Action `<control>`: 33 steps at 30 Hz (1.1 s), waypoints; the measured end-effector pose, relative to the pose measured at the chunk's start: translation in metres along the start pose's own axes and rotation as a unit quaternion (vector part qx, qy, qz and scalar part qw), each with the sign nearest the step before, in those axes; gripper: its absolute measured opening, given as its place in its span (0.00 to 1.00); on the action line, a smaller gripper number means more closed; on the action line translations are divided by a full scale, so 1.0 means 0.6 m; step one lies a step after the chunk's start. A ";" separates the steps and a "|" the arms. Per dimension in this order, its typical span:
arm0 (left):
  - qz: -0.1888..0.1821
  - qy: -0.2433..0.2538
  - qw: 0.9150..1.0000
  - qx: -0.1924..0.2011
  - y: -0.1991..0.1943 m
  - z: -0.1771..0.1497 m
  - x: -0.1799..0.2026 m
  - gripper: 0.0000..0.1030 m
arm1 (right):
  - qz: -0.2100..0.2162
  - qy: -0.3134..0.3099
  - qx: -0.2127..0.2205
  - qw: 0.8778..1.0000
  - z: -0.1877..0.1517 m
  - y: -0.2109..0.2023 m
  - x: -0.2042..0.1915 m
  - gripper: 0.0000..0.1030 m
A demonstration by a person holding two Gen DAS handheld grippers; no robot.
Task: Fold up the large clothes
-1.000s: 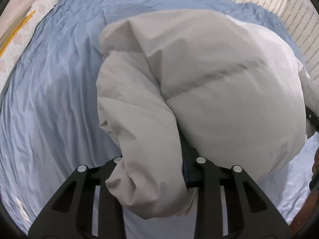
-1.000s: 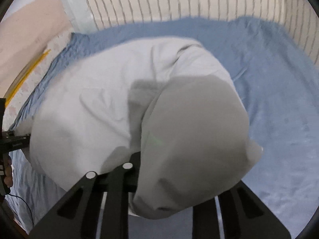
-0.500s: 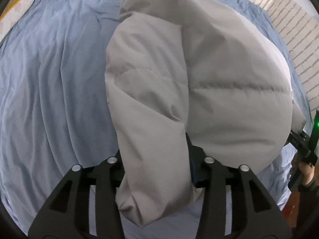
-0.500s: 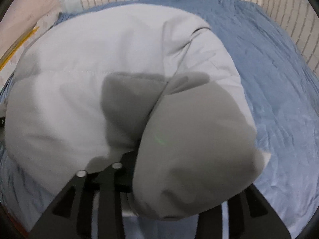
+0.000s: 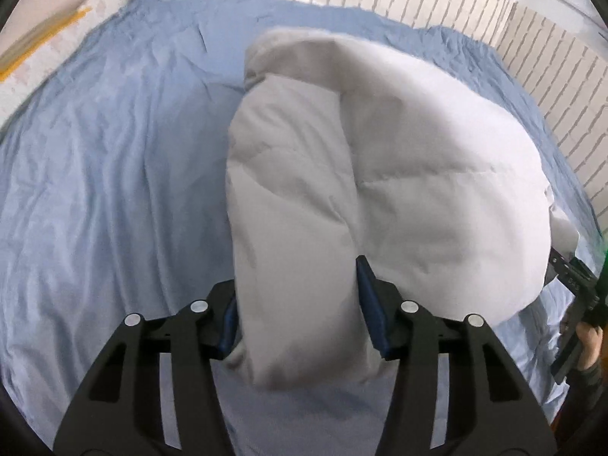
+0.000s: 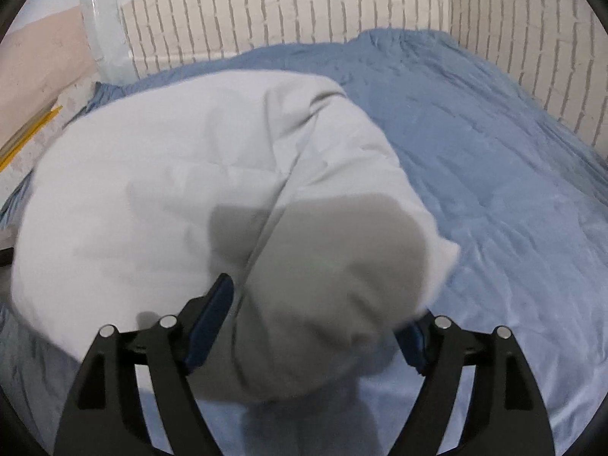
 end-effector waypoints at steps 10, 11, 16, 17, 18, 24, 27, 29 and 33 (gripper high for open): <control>0.037 -0.018 0.996 0.083 -0.224 -0.080 -0.025 0.84 | -0.010 0.016 0.074 0.997 -0.014 -0.185 -0.047 0.83; 0.052 -0.018 0.993 0.105 -0.258 -0.090 -0.025 0.87 | -0.011 0.012 0.087 0.996 -0.011 -0.212 -0.056 0.83; 0.032 -0.024 0.989 0.143 -0.357 -0.100 0.026 0.96 | 0.016 0.022 0.124 0.992 -0.016 -0.307 -0.086 0.93; 0.043 -0.011 0.987 0.155 -0.380 -0.105 0.041 0.96 | 0.022 0.026 0.130 0.991 -0.023 -0.323 -0.091 0.93; 0.053 -0.004 0.985 0.164 -0.391 -0.111 0.049 0.97 | 0.025 0.028 0.133 0.990 -0.028 -0.334 -0.095 0.93; 0.077 0.026 0.981 0.179 -0.447 -0.123 0.086 0.97 | 0.019 0.010 0.124 0.992 -0.058 -0.384 -0.129 0.96; 0.079 0.018 0.980 0.179 -0.443 -0.132 0.084 0.97 | 0.016 0.009 0.123 0.992 -0.062 -0.401 -0.141 0.98; 0.085 0.007 0.980 0.181 -0.446 -0.135 0.076 0.97 | 0.013 0.008 0.124 0.992 -0.066 -0.412 -0.151 0.98; 0.104 -0.005 0.979 0.175 -0.425 -0.132 0.074 0.97 | -0.009 -0.014 0.123 0.992 -0.073 -0.427 -0.179 0.98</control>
Point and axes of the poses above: each gripper's, at about its wrist camera, not at the fingertips, and y roughly the way its jaws point, x to its right, z to its top, the point moved 3 cm from there along y, roughly the way its jaws point, and after that the axes turned 2 degrees about z, right-handed, at the moved point
